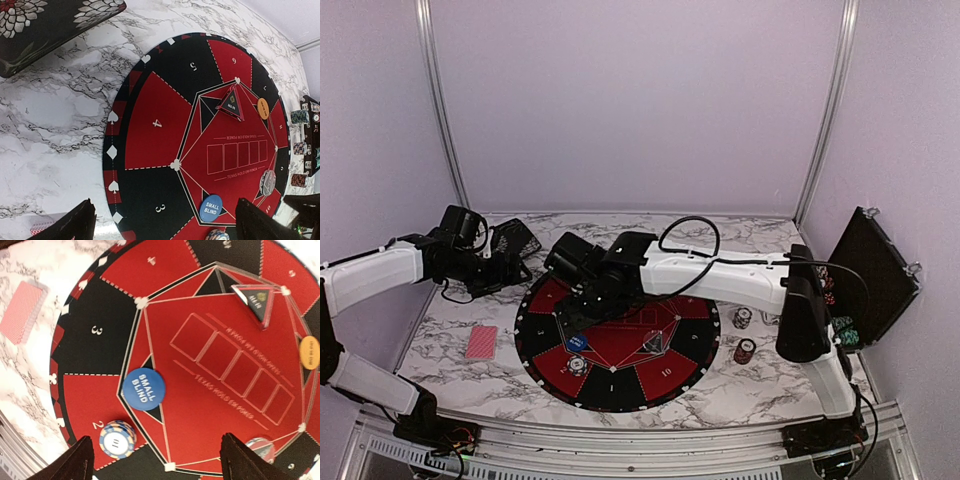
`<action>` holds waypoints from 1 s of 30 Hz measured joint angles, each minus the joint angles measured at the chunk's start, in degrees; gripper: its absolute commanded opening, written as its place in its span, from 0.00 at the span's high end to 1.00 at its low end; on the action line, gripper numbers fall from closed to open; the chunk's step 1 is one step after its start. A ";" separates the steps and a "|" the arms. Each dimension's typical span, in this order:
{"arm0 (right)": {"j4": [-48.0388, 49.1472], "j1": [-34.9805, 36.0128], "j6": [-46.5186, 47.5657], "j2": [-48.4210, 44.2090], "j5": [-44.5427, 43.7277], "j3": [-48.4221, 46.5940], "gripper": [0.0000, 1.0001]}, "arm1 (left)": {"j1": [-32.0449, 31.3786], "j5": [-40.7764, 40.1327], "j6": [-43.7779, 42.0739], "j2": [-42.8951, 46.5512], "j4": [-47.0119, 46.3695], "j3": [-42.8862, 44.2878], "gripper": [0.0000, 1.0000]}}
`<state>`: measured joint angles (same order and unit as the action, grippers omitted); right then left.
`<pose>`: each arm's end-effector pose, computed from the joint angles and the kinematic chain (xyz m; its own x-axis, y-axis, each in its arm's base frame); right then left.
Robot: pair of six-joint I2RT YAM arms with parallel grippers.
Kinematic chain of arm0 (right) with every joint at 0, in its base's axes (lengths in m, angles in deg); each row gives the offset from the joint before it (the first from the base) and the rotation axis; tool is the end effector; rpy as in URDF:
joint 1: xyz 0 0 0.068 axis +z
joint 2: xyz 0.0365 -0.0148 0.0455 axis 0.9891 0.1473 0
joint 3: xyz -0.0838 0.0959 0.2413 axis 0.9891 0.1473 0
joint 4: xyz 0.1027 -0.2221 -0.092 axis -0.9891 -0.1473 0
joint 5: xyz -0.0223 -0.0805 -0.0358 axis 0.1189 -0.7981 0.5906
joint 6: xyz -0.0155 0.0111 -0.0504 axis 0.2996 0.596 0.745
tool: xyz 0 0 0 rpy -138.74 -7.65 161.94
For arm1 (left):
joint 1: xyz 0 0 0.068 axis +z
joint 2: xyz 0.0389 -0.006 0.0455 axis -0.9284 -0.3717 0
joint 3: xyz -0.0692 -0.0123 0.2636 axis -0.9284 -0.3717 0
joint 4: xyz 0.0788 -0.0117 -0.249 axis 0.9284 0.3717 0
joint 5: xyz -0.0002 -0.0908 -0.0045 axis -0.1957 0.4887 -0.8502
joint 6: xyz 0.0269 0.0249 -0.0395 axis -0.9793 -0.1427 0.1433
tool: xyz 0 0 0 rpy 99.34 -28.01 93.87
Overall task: Distribute texas hold em gaming equipment
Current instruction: Place the poker chips pile in the small blind area, then pick up the pile of poker chips from the pile of poker chips.
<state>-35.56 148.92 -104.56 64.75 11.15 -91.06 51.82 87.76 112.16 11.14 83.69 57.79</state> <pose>0.1960 0.4525 0.2380 -0.7393 -0.4723 -0.4800 -0.5729 0.8158 0.0798 0.2630 -0.0859 0.2386 -0.8115 -0.1839 -0.5547 0.0996 0.8918 -0.4413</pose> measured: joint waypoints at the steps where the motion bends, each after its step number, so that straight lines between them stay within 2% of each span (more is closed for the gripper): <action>1: 0.22 -0.61 0.42 -2.32 -0.52 1.97 0.16 | 0.02 0.15 0.00 0.00 0.07 0.44 0.01; 9: 4.24 -7.61 4.04 -19.82 -2.64 25.03 0.17 | -1.01 1.33 0.00 -0.04 -0.57 6.10 0.01; 15: 6.56 -16.24 6.71 -30.51 -2.01 41.11 0.18 | -5.99 -0.11 0.52 -1.95 -1.60 9.44 0.01; 23: 10.80 -27.67 9.64 -40.85 -0.83 54.18 0.22 | -10.64 -1.73 1.99 -7.43 -2.54 14.10 0.01; 30: 13.86 -36.13 12.04 -42.40 0.90 60.92 0.26 | -10.84 -2.36 1.70 -8.07 -2.49 14.88 0.01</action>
<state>-21.70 112.79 -92.52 22.35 12.05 -30.15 40.98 85.40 113.87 3.08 81.20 72.67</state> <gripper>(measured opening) 0.761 0.989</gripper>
